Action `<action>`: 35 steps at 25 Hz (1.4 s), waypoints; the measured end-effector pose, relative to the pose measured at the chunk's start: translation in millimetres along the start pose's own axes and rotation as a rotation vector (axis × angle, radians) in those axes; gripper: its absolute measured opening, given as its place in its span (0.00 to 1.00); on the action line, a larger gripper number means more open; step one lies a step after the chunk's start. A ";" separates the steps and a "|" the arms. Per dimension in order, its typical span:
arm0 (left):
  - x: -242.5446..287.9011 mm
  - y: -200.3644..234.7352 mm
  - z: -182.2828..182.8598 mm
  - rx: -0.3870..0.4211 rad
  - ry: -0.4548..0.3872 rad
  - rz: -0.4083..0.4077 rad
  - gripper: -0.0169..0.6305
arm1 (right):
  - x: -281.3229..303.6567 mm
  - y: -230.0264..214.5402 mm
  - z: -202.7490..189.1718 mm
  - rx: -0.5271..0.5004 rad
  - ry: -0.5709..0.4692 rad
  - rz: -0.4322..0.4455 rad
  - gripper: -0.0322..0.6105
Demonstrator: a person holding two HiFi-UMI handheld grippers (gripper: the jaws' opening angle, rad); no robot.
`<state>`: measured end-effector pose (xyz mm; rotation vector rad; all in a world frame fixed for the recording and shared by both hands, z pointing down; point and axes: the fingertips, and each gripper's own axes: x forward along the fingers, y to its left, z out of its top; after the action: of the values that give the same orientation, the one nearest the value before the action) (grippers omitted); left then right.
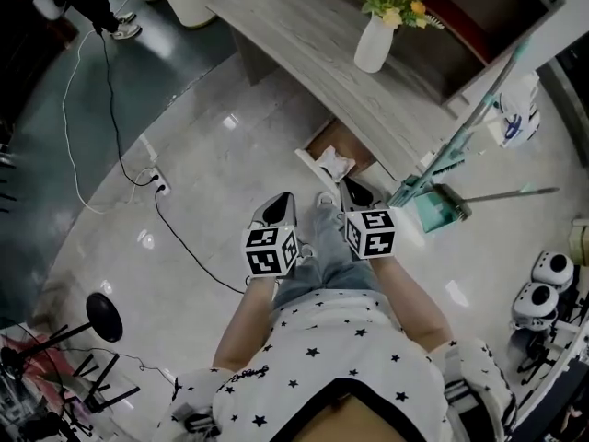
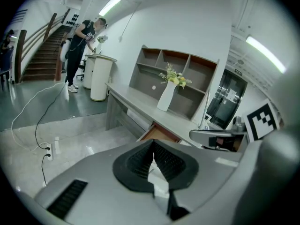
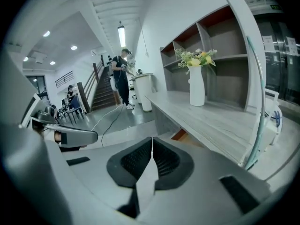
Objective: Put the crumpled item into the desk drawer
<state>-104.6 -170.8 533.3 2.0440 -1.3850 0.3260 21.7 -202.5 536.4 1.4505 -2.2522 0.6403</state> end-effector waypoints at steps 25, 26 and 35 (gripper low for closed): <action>-54.6 -30.9 31.5 0.088 -0.093 -0.057 0.05 | -68.4 36.8 39.1 -0.014 -0.117 0.092 0.04; -54.7 -31.1 32.2 0.088 -0.094 -0.058 0.05 | -68.6 37.5 39.4 -0.036 -0.114 0.089 0.04; -52.4 -26.9 31.5 0.075 -0.086 -0.052 0.05 | -66.5 44.2 38.5 -0.040 -0.107 0.112 0.04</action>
<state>-106.7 -145.4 471.6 2.1742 -1.3874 0.2743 4.4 -158.9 461.2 1.3776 -2.4281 0.5601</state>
